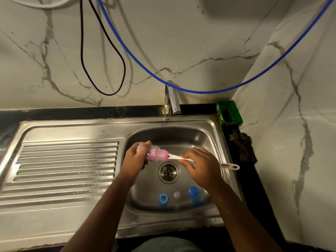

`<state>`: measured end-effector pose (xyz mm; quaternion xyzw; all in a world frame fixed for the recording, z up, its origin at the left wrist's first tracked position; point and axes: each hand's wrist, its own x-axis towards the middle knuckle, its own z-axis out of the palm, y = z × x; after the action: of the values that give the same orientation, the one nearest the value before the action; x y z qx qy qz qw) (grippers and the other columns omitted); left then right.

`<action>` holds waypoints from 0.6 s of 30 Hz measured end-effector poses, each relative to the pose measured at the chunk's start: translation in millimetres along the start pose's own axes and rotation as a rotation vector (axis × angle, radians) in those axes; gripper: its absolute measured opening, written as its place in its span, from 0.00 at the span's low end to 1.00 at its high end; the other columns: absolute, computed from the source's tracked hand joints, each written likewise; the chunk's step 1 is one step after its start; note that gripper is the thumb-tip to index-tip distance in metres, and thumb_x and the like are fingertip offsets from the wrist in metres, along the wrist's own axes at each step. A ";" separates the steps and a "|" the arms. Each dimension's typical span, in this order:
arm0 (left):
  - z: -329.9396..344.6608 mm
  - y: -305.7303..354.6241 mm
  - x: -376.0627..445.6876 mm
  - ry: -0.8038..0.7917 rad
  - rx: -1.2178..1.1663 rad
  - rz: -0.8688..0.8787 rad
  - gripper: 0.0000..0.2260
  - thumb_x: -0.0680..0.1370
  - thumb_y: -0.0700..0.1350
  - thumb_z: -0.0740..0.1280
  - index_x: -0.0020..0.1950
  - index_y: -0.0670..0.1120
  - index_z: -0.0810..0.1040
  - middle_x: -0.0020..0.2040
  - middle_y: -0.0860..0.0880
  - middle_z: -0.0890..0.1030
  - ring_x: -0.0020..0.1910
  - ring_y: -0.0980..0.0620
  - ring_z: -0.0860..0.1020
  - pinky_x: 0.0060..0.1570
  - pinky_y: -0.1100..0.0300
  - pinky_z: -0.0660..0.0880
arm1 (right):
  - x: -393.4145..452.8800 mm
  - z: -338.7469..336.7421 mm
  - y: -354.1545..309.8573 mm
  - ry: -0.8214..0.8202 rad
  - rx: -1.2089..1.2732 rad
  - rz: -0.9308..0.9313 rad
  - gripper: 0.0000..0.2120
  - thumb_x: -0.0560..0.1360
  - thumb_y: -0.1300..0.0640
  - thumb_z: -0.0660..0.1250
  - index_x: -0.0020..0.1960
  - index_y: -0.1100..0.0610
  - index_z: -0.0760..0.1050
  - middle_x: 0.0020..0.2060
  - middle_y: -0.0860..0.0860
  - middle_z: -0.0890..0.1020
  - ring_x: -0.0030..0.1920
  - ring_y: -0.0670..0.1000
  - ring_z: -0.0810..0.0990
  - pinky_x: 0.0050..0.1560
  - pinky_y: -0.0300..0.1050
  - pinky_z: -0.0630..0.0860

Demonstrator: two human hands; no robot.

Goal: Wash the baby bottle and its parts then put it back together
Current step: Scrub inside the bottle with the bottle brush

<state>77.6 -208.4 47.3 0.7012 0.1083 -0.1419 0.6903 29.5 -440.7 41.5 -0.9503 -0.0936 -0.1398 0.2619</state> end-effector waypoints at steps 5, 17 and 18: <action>6.5 -0.3 -3.0 -0.051 -0.018 -0.008 0.13 0.84 0.52 0.66 0.53 0.42 0.79 0.41 0.44 0.79 0.34 0.53 0.75 0.30 0.62 0.72 | -1.1 6.2 -4.7 -0.102 0.018 0.068 0.12 0.81 0.44 0.63 0.50 0.48 0.81 0.40 0.43 0.83 0.39 0.45 0.79 0.38 0.41 0.72; 16.5 -4.0 -4.5 0.076 -0.011 0.050 0.11 0.83 0.53 0.68 0.55 0.46 0.81 0.45 0.45 0.83 0.40 0.53 0.80 0.39 0.59 0.78 | -2.2 -5.3 9.7 0.026 0.035 0.134 0.06 0.78 0.49 0.73 0.49 0.51 0.81 0.40 0.43 0.82 0.40 0.42 0.76 0.39 0.36 0.70; 20.0 -2.3 -5.7 0.078 -0.035 0.045 0.11 0.83 0.53 0.68 0.54 0.46 0.81 0.43 0.46 0.83 0.39 0.54 0.79 0.38 0.59 0.77 | -3.1 -2.4 5.8 -0.024 0.038 0.117 0.07 0.80 0.47 0.69 0.51 0.50 0.80 0.40 0.43 0.82 0.39 0.42 0.76 0.38 0.37 0.70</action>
<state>70.4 -228.1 47.1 0.6962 0.1217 -0.0972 0.7007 27.5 -447.2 39.8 -0.9507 -0.0437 -0.1108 0.2864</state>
